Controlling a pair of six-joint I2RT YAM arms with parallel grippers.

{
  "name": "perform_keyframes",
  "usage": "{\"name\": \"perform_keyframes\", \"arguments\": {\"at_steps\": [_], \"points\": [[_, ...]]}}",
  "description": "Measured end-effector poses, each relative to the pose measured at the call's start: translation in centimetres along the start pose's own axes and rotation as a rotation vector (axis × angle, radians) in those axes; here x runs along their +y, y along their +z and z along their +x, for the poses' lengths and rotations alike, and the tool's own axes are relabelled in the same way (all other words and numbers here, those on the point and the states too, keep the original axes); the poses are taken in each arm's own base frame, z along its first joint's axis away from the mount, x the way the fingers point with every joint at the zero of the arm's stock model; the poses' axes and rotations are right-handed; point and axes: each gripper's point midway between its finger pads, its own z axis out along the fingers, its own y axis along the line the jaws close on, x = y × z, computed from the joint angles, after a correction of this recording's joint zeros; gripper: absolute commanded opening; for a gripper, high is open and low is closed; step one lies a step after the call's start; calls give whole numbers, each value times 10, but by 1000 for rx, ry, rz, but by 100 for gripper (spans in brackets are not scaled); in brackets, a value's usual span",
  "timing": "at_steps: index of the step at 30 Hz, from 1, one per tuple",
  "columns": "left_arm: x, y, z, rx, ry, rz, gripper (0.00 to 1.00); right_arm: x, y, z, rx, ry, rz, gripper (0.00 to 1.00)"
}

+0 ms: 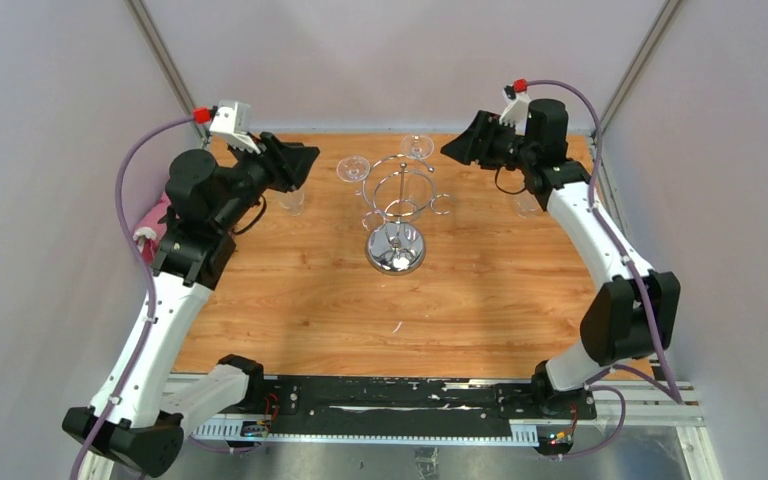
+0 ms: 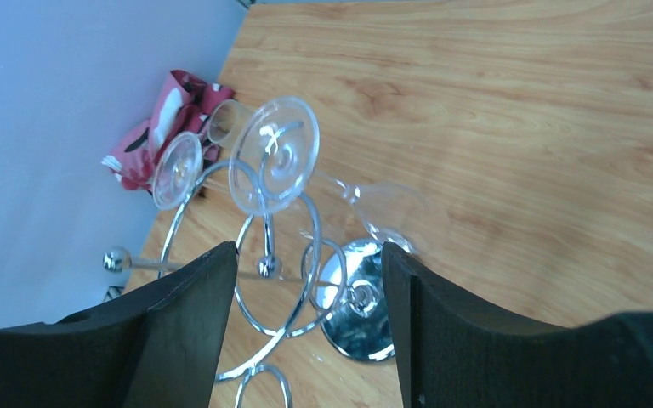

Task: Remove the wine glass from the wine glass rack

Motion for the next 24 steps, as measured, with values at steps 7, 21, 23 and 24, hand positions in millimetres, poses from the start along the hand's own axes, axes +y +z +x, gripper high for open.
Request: {"name": "perform_keyframes", "arguments": {"at_steps": [7, 21, 23, 24], "points": [[-12, -2, 29, 22, -23, 85, 44, 1, 45, -12, -13, 77, -141, 59], [-11, -5, 29, 12, -10, 83, 44, 2, 74, -13, 8, 174, -260, 42], [-10, -5, 29, 11, -9, 79, 44, 4, 74, -15, 5, 171, -270, 41], [-10, -5, 28, 11, -9, 78, 44, 5, 73, -15, 5, 170, -274, 41]]}}
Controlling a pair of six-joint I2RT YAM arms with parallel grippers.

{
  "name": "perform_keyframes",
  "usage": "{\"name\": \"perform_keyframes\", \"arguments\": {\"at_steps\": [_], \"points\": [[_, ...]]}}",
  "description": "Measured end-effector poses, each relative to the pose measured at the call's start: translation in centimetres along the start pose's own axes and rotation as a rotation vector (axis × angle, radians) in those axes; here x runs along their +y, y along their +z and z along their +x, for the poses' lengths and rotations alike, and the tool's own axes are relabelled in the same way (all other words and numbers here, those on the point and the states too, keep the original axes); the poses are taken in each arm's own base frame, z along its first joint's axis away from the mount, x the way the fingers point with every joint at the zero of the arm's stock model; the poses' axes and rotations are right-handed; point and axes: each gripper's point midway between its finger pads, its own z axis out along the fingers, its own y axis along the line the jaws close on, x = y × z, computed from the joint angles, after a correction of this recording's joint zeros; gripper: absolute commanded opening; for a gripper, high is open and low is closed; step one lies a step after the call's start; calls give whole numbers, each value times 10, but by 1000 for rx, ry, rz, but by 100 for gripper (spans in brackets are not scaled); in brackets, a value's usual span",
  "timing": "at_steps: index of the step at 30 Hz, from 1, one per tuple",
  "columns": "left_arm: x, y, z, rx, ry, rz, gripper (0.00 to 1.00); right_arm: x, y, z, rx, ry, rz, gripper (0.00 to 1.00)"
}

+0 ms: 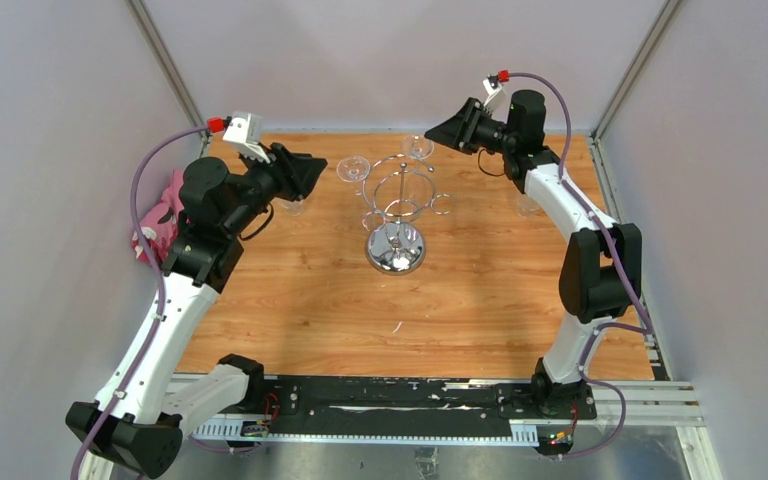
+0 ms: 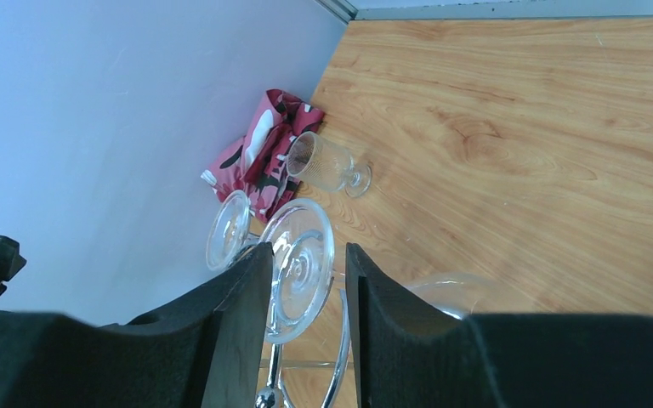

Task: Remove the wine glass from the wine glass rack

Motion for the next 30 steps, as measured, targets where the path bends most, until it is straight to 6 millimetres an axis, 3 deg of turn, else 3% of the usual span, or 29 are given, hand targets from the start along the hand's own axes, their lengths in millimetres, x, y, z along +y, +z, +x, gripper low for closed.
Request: {"name": "perform_keyframes", "arguments": {"at_steps": [20, 30], "points": [[4, 1, 4, 6, 4, -16, 44, 11, -1, 2, 19, 21, -48, 39], [5, 1, 6, 12, 2, -19, 44, 1, 4, 6, 48, 34, -28, 39]]}}
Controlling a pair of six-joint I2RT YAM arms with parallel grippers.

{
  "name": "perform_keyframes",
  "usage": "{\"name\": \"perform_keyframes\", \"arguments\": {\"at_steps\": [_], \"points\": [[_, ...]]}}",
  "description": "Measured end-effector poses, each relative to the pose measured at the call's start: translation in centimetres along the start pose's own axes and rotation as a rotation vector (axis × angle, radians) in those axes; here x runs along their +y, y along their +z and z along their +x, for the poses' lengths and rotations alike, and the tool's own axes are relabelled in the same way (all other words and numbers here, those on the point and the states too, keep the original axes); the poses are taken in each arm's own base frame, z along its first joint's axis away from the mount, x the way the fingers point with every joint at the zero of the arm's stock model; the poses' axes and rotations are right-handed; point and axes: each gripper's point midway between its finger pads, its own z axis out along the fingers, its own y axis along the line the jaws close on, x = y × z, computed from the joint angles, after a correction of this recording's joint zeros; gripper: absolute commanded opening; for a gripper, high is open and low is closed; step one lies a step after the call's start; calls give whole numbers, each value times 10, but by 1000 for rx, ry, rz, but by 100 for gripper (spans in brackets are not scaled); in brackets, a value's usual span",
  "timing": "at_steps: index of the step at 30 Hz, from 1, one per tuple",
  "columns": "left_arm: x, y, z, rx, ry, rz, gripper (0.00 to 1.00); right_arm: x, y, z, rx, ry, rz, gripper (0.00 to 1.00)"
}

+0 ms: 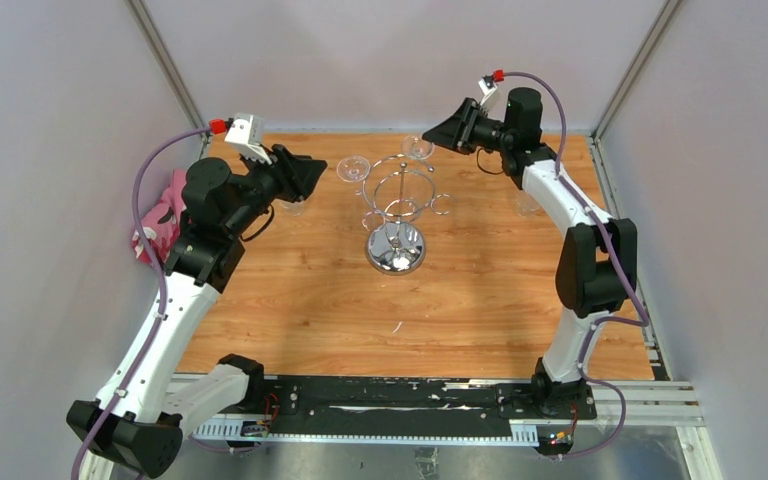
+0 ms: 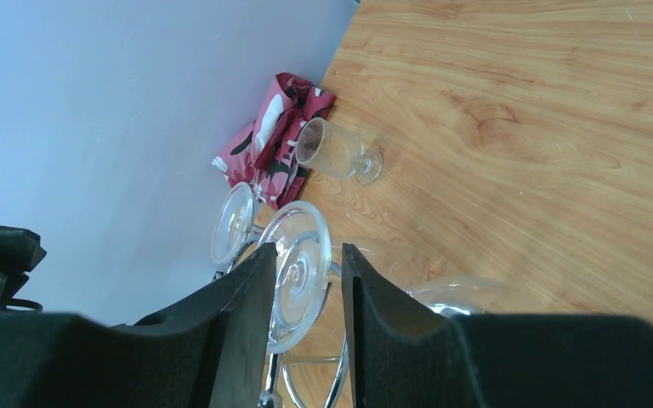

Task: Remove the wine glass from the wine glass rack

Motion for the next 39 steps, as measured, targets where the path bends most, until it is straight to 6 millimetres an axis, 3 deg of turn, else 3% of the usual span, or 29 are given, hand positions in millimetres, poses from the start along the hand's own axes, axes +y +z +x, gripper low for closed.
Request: {"name": "perform_keyframes", "arguments": {"at_steps": [9, 27, 31, 37, 39], "points": [[3, 0, 0, -2, 12, -12, 45, -5, 6, 0, 15, 2, 6, 38], [6, 2, 2, 5, 12, -27, 45, 16, 6, -4, 59, -47, -14, 39], [7, 2, 3, 8, 11, -32, 45, 25, 6, 0, 89, -61, -30, 39], [9, 2, 3, 7, 10, -41, 45, 21, 6, 15, 140, -58, -12, 39], [9, 2, 3, 7, 10, -42, 45, 20, 6, 18, 149, -61, -9, 33]]}}
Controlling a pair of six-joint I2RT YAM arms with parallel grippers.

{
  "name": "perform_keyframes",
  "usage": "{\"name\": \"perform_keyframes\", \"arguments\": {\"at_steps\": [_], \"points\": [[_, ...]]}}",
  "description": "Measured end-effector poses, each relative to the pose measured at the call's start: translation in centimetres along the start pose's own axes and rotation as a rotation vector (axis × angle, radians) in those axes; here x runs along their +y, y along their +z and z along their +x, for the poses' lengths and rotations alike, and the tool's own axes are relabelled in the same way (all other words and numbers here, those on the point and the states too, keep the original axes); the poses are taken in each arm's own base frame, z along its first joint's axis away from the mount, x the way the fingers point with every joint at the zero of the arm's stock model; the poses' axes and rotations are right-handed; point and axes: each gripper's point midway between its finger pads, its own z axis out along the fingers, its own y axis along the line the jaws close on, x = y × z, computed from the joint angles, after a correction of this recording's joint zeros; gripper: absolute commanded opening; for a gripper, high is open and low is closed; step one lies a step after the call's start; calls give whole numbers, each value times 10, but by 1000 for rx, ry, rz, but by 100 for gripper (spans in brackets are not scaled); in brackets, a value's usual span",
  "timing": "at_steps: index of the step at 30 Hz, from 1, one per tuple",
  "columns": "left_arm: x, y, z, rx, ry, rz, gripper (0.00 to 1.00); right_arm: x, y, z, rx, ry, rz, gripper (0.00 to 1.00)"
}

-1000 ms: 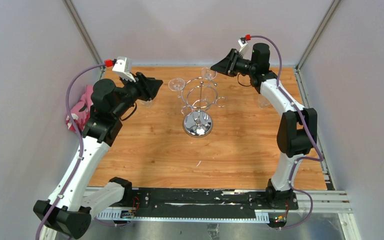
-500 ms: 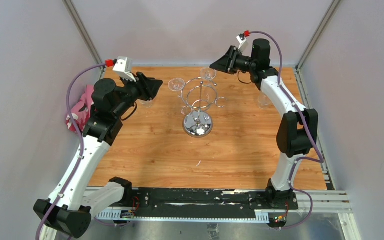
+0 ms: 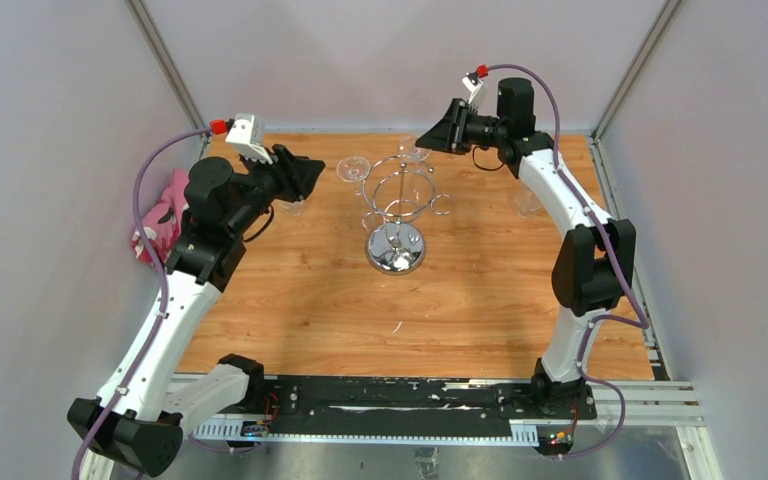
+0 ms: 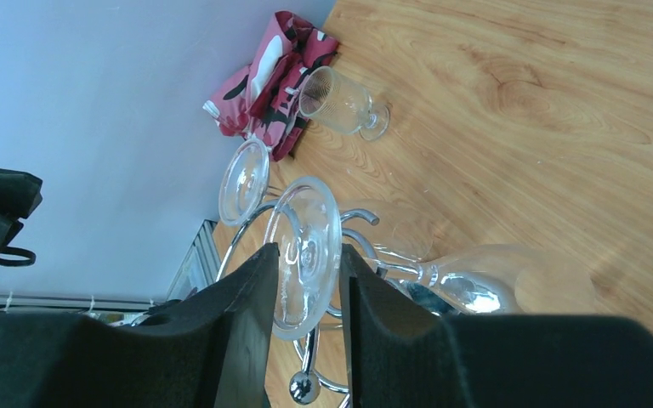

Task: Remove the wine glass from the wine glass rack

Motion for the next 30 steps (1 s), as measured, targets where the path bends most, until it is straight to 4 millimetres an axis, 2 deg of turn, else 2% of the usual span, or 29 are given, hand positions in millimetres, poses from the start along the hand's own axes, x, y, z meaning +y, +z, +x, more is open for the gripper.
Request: {"name": "perform_keyframes", "arguments": {"at_steps": [2, 5, 8, 22, 30], "points": [[0, 0, 1, 2, 0, -1, 45, -1, 0, 2, 3, -4, 1, 29], [1, 0, 1, 3, -1, -1, 45, -3, 0, 6, 11, -4, 2, 9], [0, 0, 1, 3, -1, -1, 45, -4, 0, 8, 16, 0, 0, 0], [1, -3, 5, 17, 4, -6, 44, -1, 2, 6, -41, 136, 14, 0], [-1, -7, 5, 21, 3, 2, 44, 7, -10, -12, -137, 230, 106, 0]]}}
